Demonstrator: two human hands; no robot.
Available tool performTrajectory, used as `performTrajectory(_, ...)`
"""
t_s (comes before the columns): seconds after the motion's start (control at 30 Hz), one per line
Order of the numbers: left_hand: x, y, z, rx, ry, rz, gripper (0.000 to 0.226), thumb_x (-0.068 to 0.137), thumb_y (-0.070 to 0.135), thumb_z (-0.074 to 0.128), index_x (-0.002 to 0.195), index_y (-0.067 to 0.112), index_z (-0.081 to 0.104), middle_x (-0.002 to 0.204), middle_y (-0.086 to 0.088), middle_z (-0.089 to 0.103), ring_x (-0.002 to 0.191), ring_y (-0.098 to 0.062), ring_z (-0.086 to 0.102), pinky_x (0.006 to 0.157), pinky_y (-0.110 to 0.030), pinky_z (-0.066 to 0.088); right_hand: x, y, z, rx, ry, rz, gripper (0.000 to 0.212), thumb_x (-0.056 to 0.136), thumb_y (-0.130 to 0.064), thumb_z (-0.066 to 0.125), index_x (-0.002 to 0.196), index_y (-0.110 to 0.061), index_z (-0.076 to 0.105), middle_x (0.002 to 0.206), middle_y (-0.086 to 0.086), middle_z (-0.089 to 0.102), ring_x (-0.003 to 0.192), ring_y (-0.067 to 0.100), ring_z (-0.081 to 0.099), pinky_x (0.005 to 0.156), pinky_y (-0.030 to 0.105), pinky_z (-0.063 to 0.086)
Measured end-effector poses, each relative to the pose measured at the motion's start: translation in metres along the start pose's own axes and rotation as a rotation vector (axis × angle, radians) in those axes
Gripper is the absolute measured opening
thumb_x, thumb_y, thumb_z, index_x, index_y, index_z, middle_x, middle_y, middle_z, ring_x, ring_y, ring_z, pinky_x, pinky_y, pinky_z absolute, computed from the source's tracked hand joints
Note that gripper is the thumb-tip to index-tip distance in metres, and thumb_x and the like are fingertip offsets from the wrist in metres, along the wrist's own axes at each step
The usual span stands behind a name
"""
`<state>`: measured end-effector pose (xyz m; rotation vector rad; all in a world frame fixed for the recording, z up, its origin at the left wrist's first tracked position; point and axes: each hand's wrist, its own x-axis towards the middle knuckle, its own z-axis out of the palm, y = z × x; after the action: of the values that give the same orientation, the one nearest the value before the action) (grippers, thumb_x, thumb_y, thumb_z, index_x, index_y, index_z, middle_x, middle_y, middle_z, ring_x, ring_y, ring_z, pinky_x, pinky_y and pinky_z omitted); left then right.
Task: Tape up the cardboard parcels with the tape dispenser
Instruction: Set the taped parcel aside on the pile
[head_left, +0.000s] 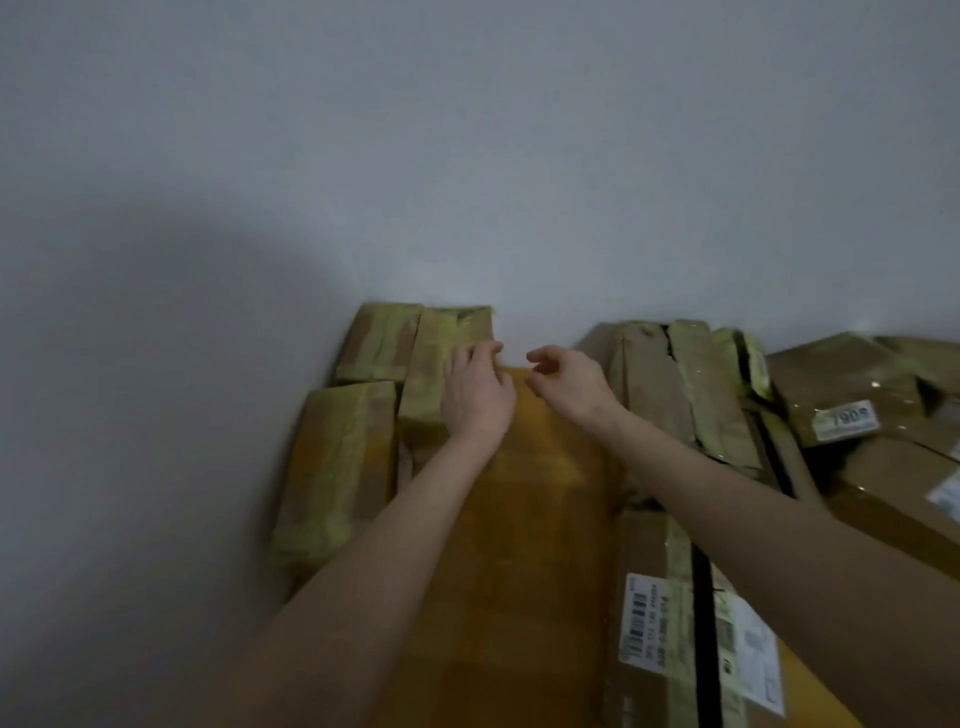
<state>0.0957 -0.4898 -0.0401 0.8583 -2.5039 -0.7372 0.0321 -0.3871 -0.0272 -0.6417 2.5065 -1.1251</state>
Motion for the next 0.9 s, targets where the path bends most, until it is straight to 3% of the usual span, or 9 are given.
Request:
performTrajectory(0.2,-0.052,0.043,0.033,-0.01,-0.054,0.018,0.033,0.094,0.018,0.05,0.127,0.024,0.053,0.127,0.001,0.051,0.117,-0.019,0.047,0.088,-0.036,0.049,-0.051,0.039,-0.068,-0.011,0.278,-0.169,0.024,0.092,-0.015,0.057,0.116,-0.016,0.061,0.091,-0.005,0.06,0.081,0.013,0.058,0.081,0.036,0.052)
performTrajectory(0.33,-0.097,0.062,0.053,0.006,-0.032,-0.042,0.033,0.093,0.029,0.051,0.126,0.025,0.053,0.127,0.002,0.053,0.117,-0.017,0.049,0.083,-0.033,0.047,-0.088,0.077,-0.099,-0.015,0.282,-0.253,0.008,0.092,-0.017,0.057,0.1,-0.019,0.059,0.084,-0.005,0.06,0.075,0.015,0.058,0.07,0.037,0.052)
performTrajectory(0.4,-0.124,0.068,0.061,0.015,-0.041,-0.119,0.044,0.09,0.044,0.052,0.13,0.024,0.049,0.128,0.0,0.053,0.117,-0.019,0.05,0.086,-0.034,0.045,-0.11,0.1,-0.115,0.007,0.244,-0.281,0.006,0.093,-0.019,0.057,0.096,-0.024,0.056,0.082,-0.009,0.058,0.073,0.012,0.058,0.066,0.035,0.052)
performTrajectory(0.5,-0.172,0.075,0.07,0.007,-0.239,-0.333,0.085,0.078,0.073,0.048,0.145,0.023,0.031,0.145,-0.007,0.041,0.128,-0.028,0.045,0.098,-0.044,0.043,-0.148,0.142,-0.14,0.043,0.182,-0.278,0.009,0.092,-0.02,0.059,0.094,-0.027,0.053,0.078,-0.012,0.056,0.071,0.006,0.056,0.063,0.028,0.051)
performTrajectory(0.57,-0.205,0.08,0.07,-0.03,-0.374,-0.469,0.093,0.077,0.077,0.046,0.15,0.025,0.021,0.15,-0.009,0.036,0.13,-0.032,0.043,0.096,-0.045,0.045,-0.175,0.172,-0.151,-0.001,0.067,-0.242,0.014,0.091,-0.023,0.062,0.102,-0.026,0.053,0.082,-0.011,0.057,0.075,0.008,0.058,0.066,0.029,0.054)
performTrajectory(0.67,-0.243,0.092,0.069,-0.011,-0.472,-0.499,0.082,0.085,0.067,0.047,0.147,0.017,0.028,0.143,-0.01,0.046,0.121,-0.03,0.051,0.092,-0.041,0.048,-0.209,0.212,-0.161,-0.074,-0.238,-0.086,0.048,0.088,-0.038,0.066,0.129,-0.02,0.047,0.108,-0.001,0.061,0.093,0.014,0.06,0.078,0.034,0.056)
performTrajectory(0.77,-0.282,0.116,0.076,-0.161,-0.526,-0.66,0.092,0.078,0.072,0.054,0.144,0.013,0.029,0.126,-0.01,0.052,0.104,-0.032,0.059,0.062,-0.035,0.055,-0.23,0.243,-0.171,0.013,-0.478,0.087,0.085,0.083,-0.053,0.067,0.149,-0.018,0.027,0.14,0.007,0.048,0.116,0.023,0.056,0.085,0.035,0.052)
performTrajectory(0.83,-0.302,0.134,0.085,-0.283,-0.553,-0.739,0.095,0.074,0.075,0.055,0.137,0.008,0.035,0.102,-0.005,0.054,0.084,-0.028,0.063,0.048,-0.034,0.056,-0.238,0.258,-0.185,0.047,-0.493,0.11,0.09,0.082,-0.058,0.065,0.151,-0.017,0.023,0.144,0.006,0.046,0.115,0.02,0.055,0.082,0.03,0.05)
performTrajectory(0.9,-0.312,0.145,0.095,-0.196,-0.472,-0.687,0.097,0.075,0.076,0.05,0.136,0.002,0.037,0.105,-0.008,0.057,0.086,-0.027,0.064,0.061,-0.038,0.06,-0.242,0.272,-0.205,0.011,-0.395,0.099,0.086,0.082,-0.06,0.063,0.148,-0.018,0.028,0.142,0.005,0.047,0.112,0.018,0.054,0.084,0.029,0.049)
